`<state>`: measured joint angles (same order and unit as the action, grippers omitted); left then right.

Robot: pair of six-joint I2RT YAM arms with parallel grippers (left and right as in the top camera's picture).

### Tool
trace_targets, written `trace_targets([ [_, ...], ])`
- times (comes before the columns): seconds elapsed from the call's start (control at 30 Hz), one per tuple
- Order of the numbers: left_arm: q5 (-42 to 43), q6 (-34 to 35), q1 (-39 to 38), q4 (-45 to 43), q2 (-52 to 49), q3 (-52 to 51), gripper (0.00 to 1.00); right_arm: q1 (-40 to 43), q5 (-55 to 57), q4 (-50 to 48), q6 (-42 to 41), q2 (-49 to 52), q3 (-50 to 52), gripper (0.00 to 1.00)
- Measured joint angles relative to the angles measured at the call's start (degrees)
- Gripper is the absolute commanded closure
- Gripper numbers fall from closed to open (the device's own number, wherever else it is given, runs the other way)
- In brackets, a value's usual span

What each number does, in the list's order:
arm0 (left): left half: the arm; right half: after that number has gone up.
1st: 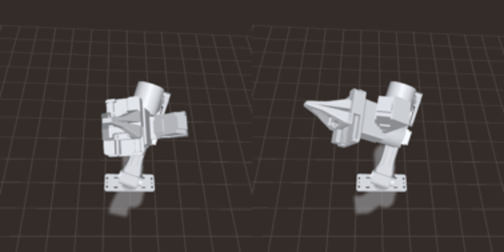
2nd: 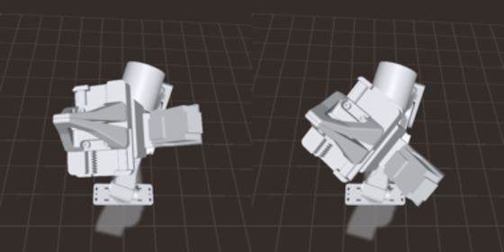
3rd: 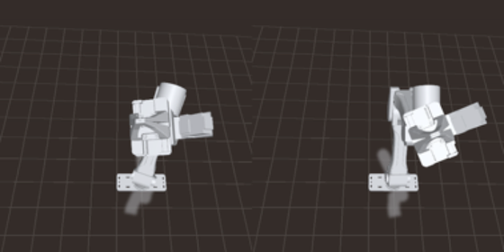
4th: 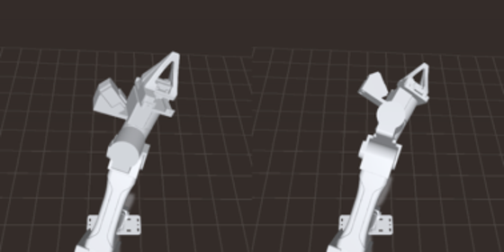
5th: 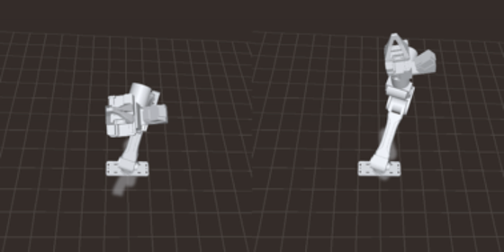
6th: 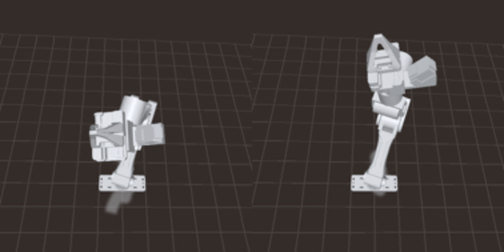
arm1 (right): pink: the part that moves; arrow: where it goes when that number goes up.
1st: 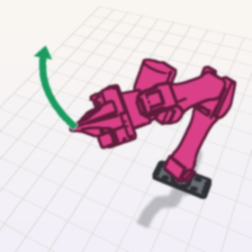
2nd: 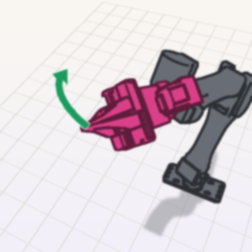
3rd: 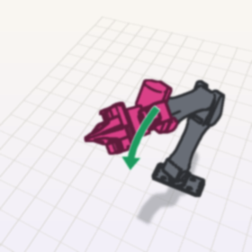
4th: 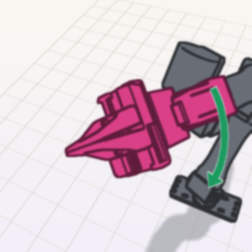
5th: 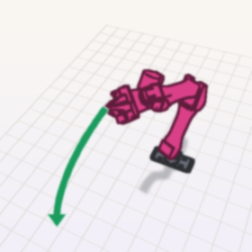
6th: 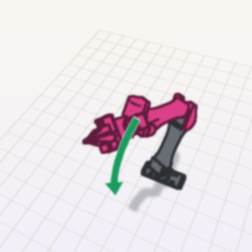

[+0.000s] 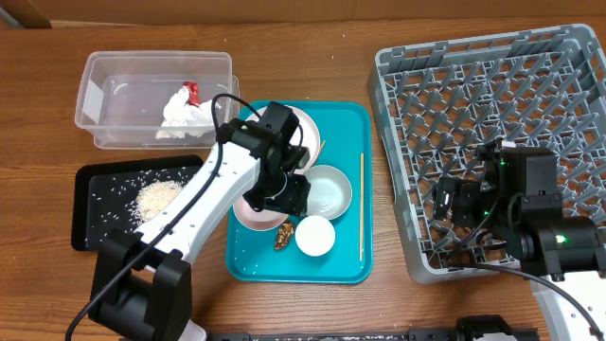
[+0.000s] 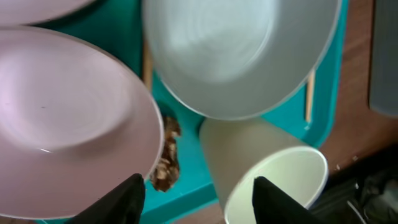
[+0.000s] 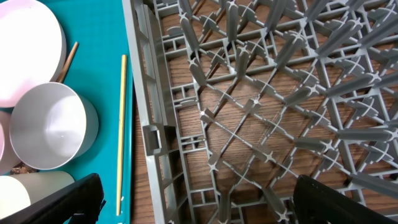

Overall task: Sort waste into correct bins and load items into the dishwasher
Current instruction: 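Grasp the white cup on the teal tray with left gripper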

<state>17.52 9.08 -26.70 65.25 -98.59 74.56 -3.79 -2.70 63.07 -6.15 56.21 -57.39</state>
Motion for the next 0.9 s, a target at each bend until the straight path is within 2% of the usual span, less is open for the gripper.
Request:
trace_targets([
  [0.23,1.14,-2.67,-3.98,1.60,0.00,0.04,0.53,0.00,-0.02,0.00,-0.02,0.00,0.00,0.00],
  [0.4,-2.93,-2.10,-7.56,1.27,0.00,-1.16,0.58,0.00,-0.04,0.02,0.00,0.00,0.00,0.00],
  [0.47,-4.37,-1.49,-8.22,0.79,0.00,-2.08,0.70,0.00,-0.02,0.00,0.00,0.00,0.00,0.00],
  [0.53,-5.31,-0.70,-8.48,0.22,0.00,-2.99,0.93,0.00,-0.02,0.09,-0.02,0.00,0.00,0.00],
  [0.57,-5.64,-0.22,-8.48,-0.07,-0.04,-3.30,0.96,0.00,0.00,0.20,0.02,0.00,0.00,0.00],
  [0.77,-4.74,1.53,-8.24,-2.38,-0.11,-3.37,0.96,0.00,0.00,0.63,0.00,0.00,0.00,0.00],
  [0.9,3.21,-0.90,-5.68,1.31,-0.22,-0.85,0.96,0.00,1.18,0.66,-0.02,0.00,0.00,0.00],
])
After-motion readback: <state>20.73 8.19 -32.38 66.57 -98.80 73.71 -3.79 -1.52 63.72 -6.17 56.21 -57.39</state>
